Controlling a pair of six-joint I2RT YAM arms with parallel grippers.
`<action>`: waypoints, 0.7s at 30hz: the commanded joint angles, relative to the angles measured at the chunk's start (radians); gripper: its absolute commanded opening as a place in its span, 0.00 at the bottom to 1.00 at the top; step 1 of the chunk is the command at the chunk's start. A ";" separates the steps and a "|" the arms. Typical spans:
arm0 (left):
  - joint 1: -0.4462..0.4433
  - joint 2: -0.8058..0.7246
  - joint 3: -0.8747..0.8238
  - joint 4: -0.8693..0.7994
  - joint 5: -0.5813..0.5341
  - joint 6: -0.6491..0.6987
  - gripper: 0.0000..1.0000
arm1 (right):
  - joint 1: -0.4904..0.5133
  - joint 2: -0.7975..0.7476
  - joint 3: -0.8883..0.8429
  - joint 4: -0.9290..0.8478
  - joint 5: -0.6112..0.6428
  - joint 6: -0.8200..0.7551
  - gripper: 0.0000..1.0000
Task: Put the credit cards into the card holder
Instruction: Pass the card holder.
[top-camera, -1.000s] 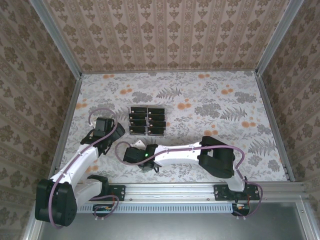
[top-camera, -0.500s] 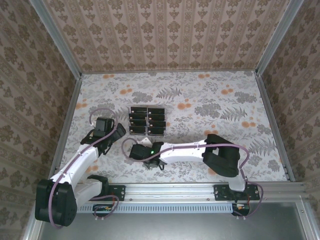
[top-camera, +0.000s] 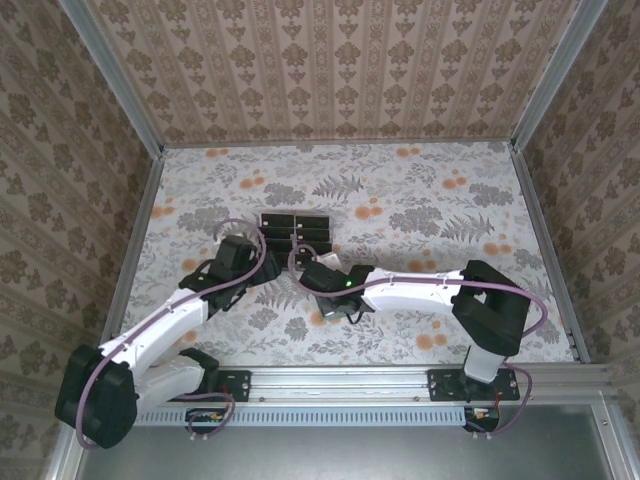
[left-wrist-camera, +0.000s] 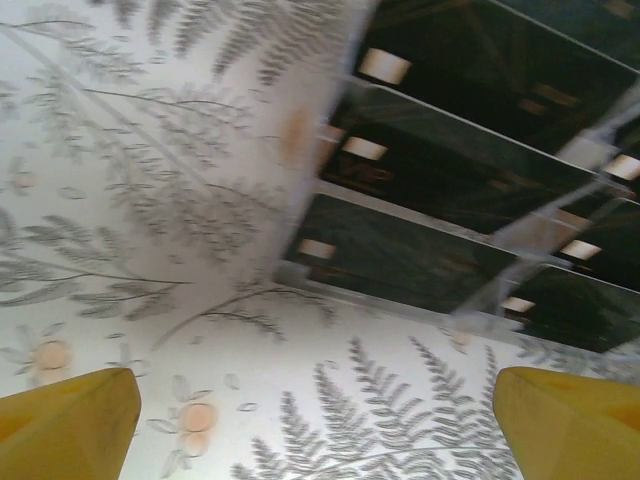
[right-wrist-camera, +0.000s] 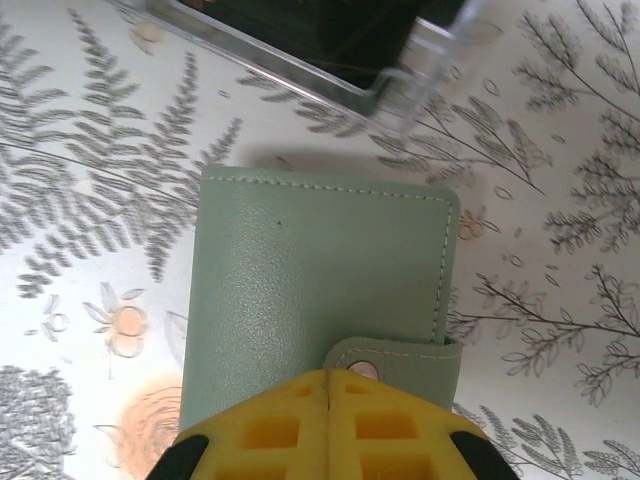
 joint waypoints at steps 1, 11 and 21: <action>-0.056 0.034 0.035 0.056 -0.002 -0.014 1.00 | -0.025 -0.063 -0.051 0.054 -0.044 0.046 0.00; -0.202 0.159 0.072 0.160 -0.010 -0.058 1.00 | -0.072 -0.203 -0.159 0.117 -0.102 0.089 0.00; -0.277 0.275 0.130 0.303 0.011 -0.187 1.00 | -0.117 -0.360 -0.215 0.139 -0.124 0.115 0.00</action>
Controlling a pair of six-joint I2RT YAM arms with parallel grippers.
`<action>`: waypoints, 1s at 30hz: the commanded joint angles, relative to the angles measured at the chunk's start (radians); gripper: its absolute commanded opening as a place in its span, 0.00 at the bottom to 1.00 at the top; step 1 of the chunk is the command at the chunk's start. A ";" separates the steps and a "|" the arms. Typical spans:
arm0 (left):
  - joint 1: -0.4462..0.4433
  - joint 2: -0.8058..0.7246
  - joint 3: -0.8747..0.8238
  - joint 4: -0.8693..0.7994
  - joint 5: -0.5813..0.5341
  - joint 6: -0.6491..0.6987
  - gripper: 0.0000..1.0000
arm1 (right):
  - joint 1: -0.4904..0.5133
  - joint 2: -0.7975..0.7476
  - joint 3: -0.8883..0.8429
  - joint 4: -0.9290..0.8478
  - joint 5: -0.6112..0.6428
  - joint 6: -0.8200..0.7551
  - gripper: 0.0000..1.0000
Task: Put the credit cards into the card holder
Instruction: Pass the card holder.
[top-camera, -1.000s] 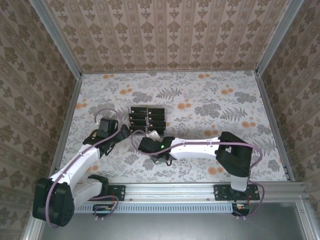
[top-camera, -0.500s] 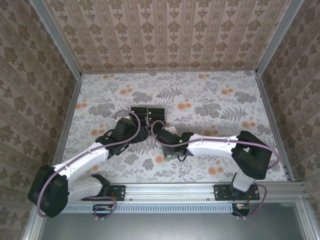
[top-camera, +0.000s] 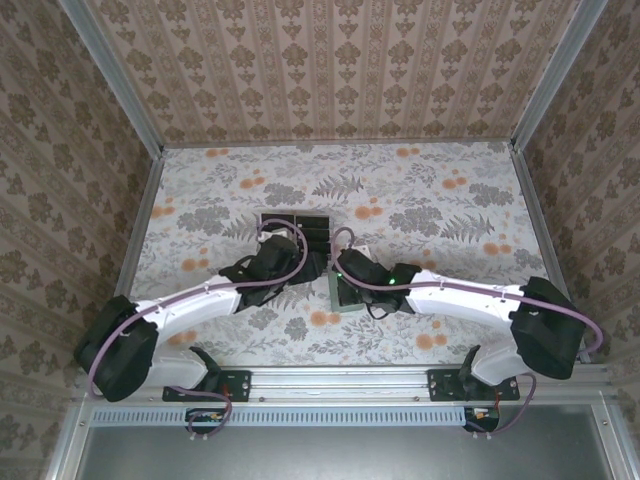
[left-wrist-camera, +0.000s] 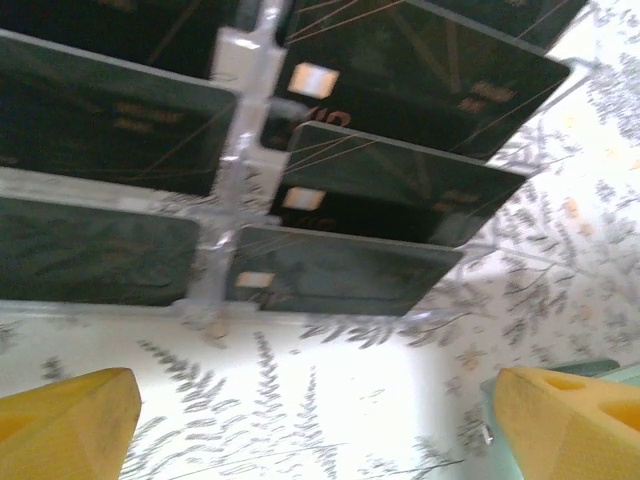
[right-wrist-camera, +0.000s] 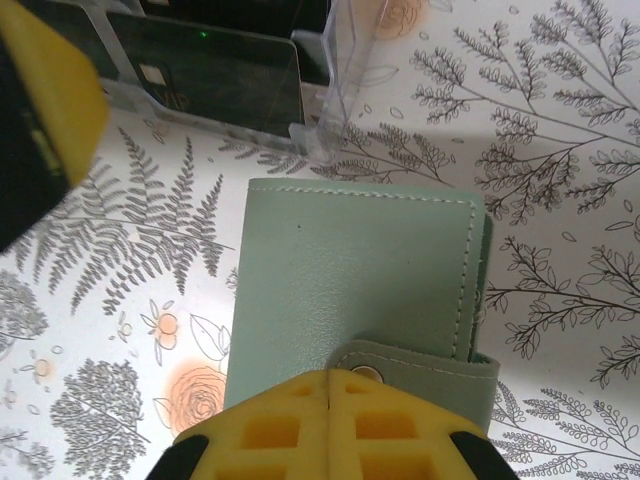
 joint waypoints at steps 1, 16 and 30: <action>-0.022 0.029 0.042 0.089 0.010 -0.083 1.00 | -0.018 -0.081 -0.026 0.019 -0.016 0.029 0.00; -0.078 0.120 0.094 0.295 0.042 -0.283 1.00 | -0.081 -0.249 -0.057 0.020 -0.021 0.041 0.00; -0.133 0.203 0.111 0.453 0.075 -0.384 0.88 | -0.117 -0.253 -0.055 0.056 -0.034 0.032 0.00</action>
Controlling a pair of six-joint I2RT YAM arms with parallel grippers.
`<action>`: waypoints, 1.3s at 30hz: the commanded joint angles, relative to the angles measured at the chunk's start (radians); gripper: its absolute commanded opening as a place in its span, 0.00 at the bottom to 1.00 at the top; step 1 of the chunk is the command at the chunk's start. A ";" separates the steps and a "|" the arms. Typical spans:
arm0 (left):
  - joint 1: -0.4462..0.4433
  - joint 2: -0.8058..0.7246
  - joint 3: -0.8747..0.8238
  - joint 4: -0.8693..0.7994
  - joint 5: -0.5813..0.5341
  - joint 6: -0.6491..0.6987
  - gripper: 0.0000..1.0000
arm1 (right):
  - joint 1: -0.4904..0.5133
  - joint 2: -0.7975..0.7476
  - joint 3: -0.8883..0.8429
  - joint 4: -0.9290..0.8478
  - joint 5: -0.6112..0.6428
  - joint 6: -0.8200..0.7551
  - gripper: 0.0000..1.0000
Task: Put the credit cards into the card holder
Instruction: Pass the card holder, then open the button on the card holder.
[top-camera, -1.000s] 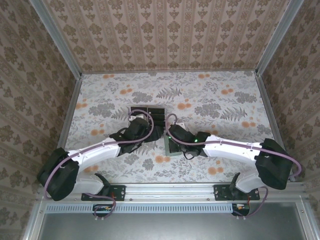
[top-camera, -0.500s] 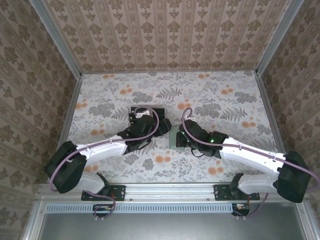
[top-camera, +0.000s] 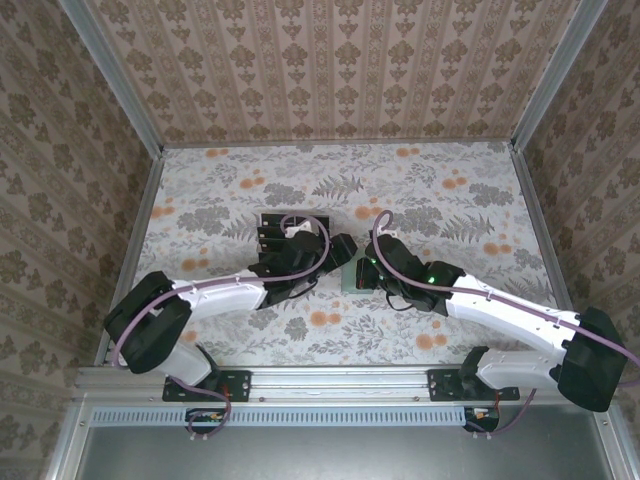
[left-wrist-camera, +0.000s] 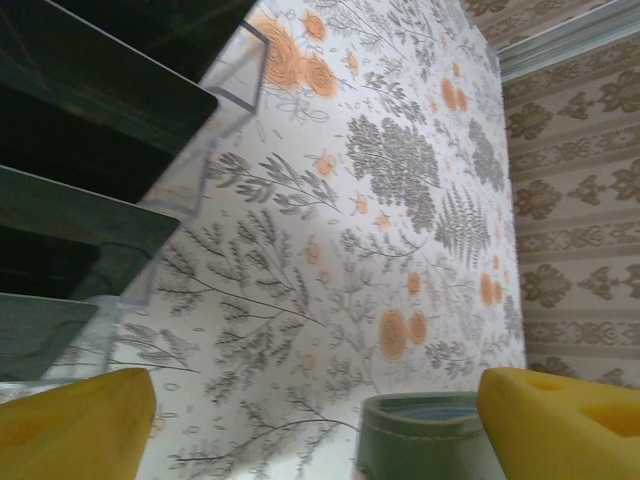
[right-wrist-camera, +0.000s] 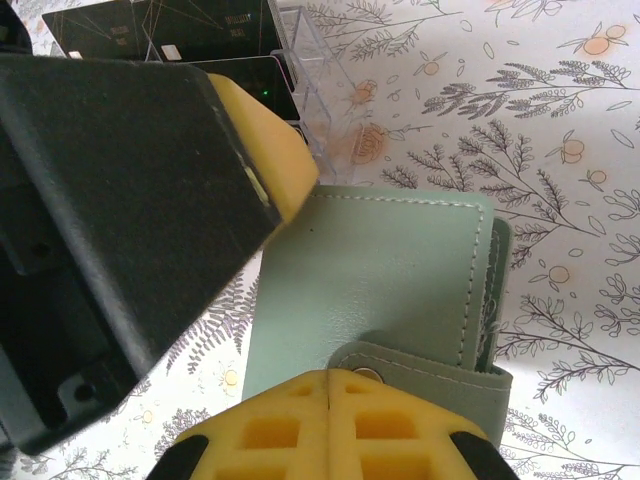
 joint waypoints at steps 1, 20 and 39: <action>-0.017 0.015 0.028 0.076 0.006 -0.039 0.86 | -0.014 -0.013 -0.006 0.047 -0.014 -0.002 0.00; -0.031 0.069 0.001 0.217 -0.038 0.058 0.00 | -0.126 -0.060 -0.111 0.000 0.004 0.001 0.00; -0.029 0.073 -0.027 0.293 -0.043 0.143 0.00 | -0.089 0.033 -0.051 0.104 -0.121 0.015 0.57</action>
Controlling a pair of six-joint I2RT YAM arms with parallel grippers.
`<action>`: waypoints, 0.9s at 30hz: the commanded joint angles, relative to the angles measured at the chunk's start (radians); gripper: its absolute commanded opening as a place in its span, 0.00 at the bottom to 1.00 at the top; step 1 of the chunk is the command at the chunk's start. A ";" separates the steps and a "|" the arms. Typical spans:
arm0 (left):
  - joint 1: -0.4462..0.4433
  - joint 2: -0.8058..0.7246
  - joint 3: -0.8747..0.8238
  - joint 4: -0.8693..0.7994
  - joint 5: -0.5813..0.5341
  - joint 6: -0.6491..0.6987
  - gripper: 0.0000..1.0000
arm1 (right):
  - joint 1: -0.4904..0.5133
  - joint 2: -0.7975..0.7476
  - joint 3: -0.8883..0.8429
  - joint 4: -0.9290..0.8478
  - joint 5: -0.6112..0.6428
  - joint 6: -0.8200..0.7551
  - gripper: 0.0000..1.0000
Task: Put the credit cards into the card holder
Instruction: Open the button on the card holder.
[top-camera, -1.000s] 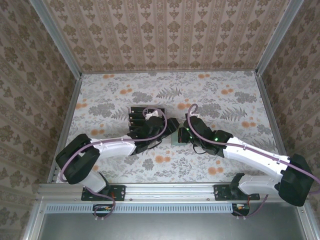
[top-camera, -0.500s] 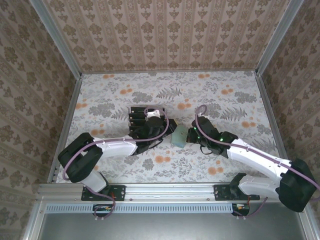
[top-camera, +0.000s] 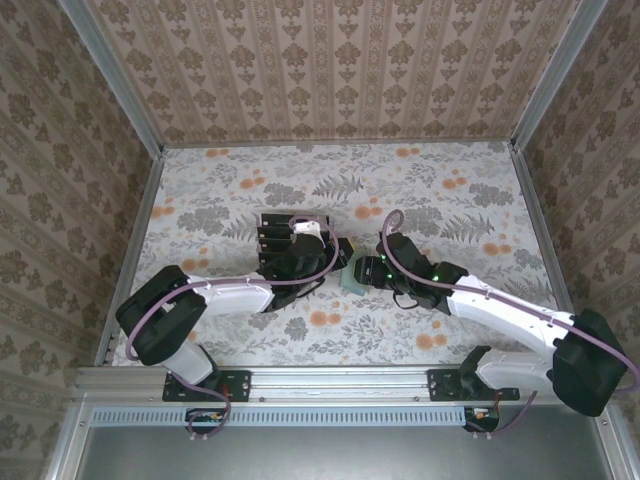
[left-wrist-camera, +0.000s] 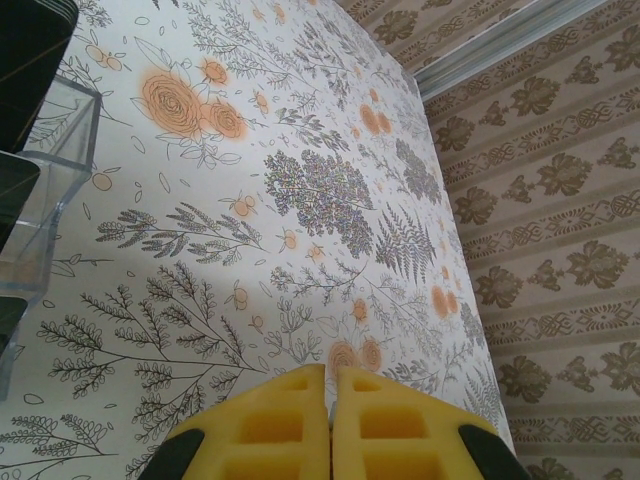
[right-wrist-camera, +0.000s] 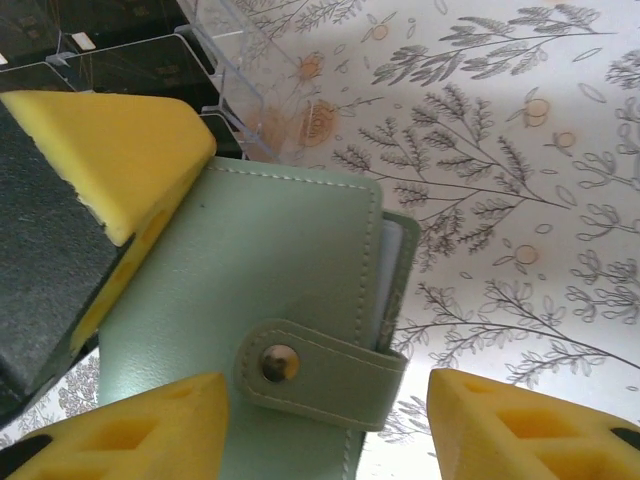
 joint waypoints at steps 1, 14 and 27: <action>-0.004 0.005 -0.004 0.044 -0.013 0.024 0.00 | 0.012 0.031 0.044 0.034 -0.012 0.008 0.57; -0.004 -0.006 -0.005 0.038 -0.026 0.031 0.00 | 0.019 0.071 0.056 -0.007 0.023 0.010 0.15; 0.000 -0.017 -0.020 0.035 -0.034 0.037 0.00 | -0.017 0.016 -0.016 -0.116 0.099 0.018 0.00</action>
